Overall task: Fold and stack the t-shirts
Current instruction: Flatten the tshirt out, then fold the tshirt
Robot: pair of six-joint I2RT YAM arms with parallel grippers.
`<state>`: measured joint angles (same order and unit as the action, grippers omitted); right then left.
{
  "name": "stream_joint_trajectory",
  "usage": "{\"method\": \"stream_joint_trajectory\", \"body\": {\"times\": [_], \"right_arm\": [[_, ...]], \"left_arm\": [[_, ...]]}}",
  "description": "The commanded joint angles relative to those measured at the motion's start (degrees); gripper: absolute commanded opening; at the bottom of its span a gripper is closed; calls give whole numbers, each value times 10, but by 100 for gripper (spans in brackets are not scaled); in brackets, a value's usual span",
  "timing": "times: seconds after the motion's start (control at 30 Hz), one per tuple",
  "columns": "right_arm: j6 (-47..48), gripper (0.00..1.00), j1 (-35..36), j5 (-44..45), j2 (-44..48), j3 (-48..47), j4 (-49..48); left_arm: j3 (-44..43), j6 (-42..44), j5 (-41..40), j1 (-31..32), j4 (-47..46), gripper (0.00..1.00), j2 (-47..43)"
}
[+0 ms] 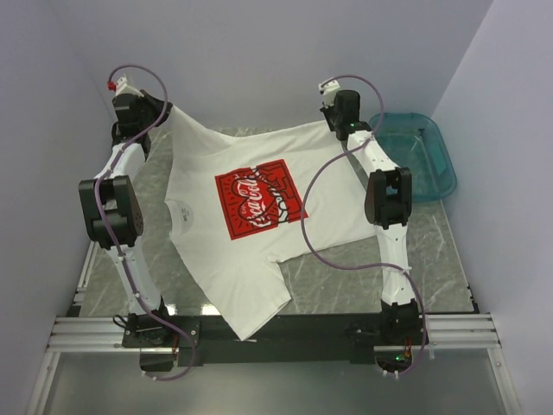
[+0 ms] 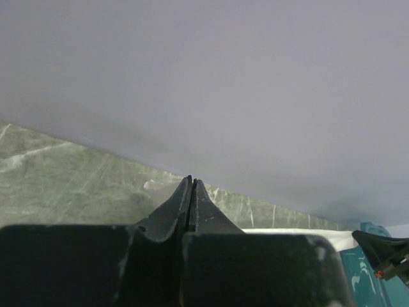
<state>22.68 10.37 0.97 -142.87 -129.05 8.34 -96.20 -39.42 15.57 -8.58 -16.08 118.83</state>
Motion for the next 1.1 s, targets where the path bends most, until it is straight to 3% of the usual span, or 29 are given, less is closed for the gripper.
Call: {"method": "stream_joint_trajectory", "body": {"times": [0.0,0.43,1.07], "right_arm": [[43,0,3,14,15,6,-51],[62,0,8,6,-5,-7,-57],[69,0,7,32,-19,-8,-65]], "left_arm": [[11,15,18,-2,-21,0,-34],[44,40,50,-2,-17,0,-84],[171,57,73,-3,-55,0,-210]]}}
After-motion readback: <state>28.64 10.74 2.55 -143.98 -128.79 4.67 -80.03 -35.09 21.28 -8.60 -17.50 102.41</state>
